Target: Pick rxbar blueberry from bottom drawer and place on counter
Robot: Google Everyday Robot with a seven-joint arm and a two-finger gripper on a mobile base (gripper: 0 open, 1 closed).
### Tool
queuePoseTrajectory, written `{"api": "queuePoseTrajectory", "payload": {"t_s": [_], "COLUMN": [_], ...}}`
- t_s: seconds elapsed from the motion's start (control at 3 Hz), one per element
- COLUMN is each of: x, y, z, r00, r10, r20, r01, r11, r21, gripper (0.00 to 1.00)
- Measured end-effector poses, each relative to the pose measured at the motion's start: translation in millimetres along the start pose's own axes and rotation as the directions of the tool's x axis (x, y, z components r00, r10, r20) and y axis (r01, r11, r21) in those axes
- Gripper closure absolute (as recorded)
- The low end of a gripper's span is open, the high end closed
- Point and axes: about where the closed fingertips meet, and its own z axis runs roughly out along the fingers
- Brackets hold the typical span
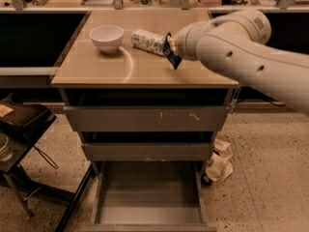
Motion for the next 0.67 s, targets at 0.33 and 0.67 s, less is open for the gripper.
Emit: {"api": "queuePoseTrajectory", "payload": {"t_s": [0.33,0.67], "x": [-21,-35], "y": [-26,-29], "z": [42,43], "r00": [0.999,0.999], "r10": [-0.023,-0.029], "r20": [-0.041,-0.027], "r01": [0.026,0.03], "r11": [0.9981,0.9974], "r21": [0.056,0.066], "gripper": [1.0,0.81]}}
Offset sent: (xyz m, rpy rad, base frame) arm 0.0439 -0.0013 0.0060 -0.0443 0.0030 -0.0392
